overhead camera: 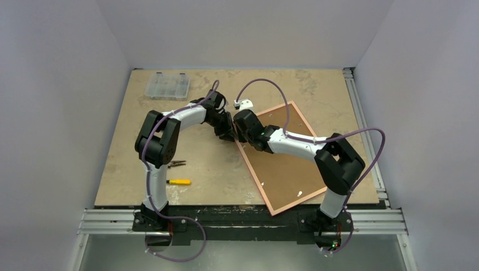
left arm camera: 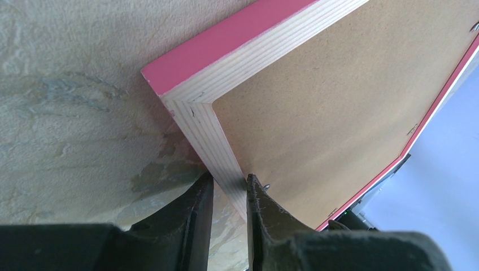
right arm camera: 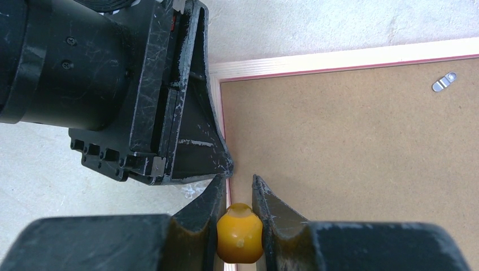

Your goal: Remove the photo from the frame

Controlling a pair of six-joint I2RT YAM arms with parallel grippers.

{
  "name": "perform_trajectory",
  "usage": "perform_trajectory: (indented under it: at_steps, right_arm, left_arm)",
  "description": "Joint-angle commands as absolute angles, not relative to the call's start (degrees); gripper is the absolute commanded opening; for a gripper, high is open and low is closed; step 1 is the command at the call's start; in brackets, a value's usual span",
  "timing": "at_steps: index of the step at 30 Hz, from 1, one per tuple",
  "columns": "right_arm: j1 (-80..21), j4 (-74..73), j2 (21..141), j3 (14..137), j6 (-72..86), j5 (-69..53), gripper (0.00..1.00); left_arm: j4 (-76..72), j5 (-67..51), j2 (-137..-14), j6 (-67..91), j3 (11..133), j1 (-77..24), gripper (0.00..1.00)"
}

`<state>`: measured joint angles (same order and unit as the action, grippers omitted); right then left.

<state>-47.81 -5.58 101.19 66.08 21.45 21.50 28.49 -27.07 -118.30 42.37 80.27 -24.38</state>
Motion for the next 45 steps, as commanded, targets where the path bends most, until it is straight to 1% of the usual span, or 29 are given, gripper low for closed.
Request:
perform_trajectory:
  at_steps: [1, 5, 12, 19, 22, 25, 27, 29, 32, 34, 35, 39, 45]
  right_arm:
    - [-47.7, -11.5, 100.6, 65.2, 19.0, 21.6, 0.0]
    - [-48.0, -13.8, 101.3, 66.1, 16.6, 20.6, 0.0]
    - [-48.8, -17.6, 101.0, 66.5, 14.7, 23.6, 0.0]
    - [-48.9, -19.9, 99.7, 65.9, 18.6, 32.5, 0.0]
    - [-48.9, -20.4, 96.2, 64.6, 21.4, 34.7, 0.0]
    - [-48.9, -16.4, 87.3, 59.0, 22.3, 31.0, 0.0]
    - [-48.8, -11.9, 79.3, 53.3, 24.2, 28.2, 0.0]
    - [-48.5, -10.5, 73.0, 49.1, 25.4, 28.4, 0.0]
    - [-48.0, -11.8, 67.4, 45.2, 27.1, 28.5, 0.0]
    - [-47.8, -11.8, 65.2, 42.4, 28.5, 27.9, 0.0]
    - [-47.7, -11.7, 64.4, 41.3, 29.1, 27.2, 0.0]
    - [-47.7, -11.3, 61.5, 37.4, 31.8, 23.0, 0.0]
    - [-48.2, -10.2, 58.1, 33.4, 33.4, 20.0, 0.0]
  left_arm:
    - [27.1, -24.7, -120.0, 40.9, 81.1, -23.9, 0.0]
    - [27.1, -24.7, -120.0, 40.9, 81.2, -23.9, 0.0]
    - [27.2, -24.6, -120.0, 40.9, 81.2, -23.9, 0.0]
    - [27.2, -24.7, -119.9, 40.9, 81.2, -23.9, 0.0]
    - [27.2, -24.7, -119.6, 41.1, 81.1, -23.9, 0.0]
    - [27.5, -24.6, -118.8, 41.5, 81.1, -23.9, 0.0]
    - [27.4, -24.9, -118.0, 41.8, 81.1, -23.8, 0.07]
    - [26.4, -25.5, -116.7, 42.1, 80.6, -23.8, 0.2]
    - [23.8, -25.8, -113.0, 42.3, 78.4, -23.6, 0.39]
    - [22.2, -26.1, -110.6, 42.3, 76.7, -23.6, 0.49]
    - [21.6, -26.3, -109.4, 42.4, 75.9, -23.6, 0.52]
    - [16.6, -28.2, -104.9, 46.2, 69.8, -24.1, 0.57]
    - [11.1, -25.2, -98.9, 57.5, 57.8, -29.4, 0.57]
